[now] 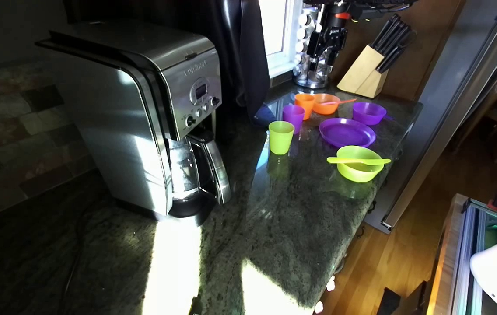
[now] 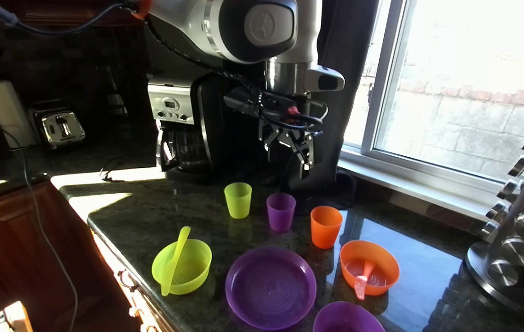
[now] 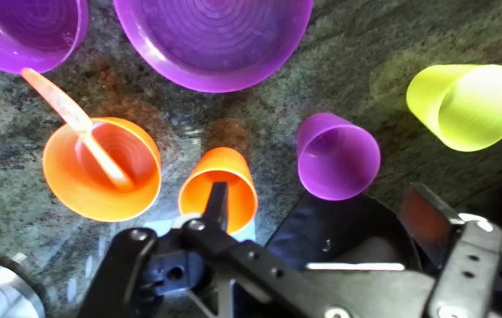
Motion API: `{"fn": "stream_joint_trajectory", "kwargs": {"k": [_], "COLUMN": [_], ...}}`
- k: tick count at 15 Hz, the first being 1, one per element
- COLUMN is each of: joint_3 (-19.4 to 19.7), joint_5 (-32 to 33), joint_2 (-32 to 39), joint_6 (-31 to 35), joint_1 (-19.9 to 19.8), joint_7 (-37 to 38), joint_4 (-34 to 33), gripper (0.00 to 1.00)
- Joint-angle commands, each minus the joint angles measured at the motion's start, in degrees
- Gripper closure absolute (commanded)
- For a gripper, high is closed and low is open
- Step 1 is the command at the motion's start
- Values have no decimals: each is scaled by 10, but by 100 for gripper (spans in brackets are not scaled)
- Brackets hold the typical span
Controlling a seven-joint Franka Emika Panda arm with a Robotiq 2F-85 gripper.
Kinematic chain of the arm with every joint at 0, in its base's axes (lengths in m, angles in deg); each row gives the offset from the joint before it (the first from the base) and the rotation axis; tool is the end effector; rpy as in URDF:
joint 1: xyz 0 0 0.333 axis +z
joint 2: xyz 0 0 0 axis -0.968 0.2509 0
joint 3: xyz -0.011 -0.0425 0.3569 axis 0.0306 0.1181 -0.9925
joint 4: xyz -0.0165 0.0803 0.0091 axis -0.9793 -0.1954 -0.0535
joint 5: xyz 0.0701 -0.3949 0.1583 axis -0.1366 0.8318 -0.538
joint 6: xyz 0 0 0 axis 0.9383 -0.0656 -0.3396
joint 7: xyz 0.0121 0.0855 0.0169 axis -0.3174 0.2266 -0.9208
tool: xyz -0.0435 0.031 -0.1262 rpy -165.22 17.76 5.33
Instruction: Unstack the cups.
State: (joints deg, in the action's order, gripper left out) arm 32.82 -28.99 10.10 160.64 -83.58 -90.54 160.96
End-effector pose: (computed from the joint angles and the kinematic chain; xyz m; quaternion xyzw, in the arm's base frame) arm 0.6015 -0.1573 0.4688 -0.9979 0.0522 -0.0392 0.0010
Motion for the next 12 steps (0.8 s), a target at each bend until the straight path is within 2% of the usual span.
{"fn": "stream_joint_trajectory", "kwargs": {"k": [1,4,5,12], "joint_3": [-3,-4,-2,-1], "joint_5": [-23,-24,-14,-15], "joint_2": [-48,-67,-38,-52], "joint_6": [12,23,2,5], "joint_1": [3,6,5,8], "joint_7": [-77,-104,-79,-92], "joint_4": [57,80,40,57], "gripper": [0,0,0,0]}}
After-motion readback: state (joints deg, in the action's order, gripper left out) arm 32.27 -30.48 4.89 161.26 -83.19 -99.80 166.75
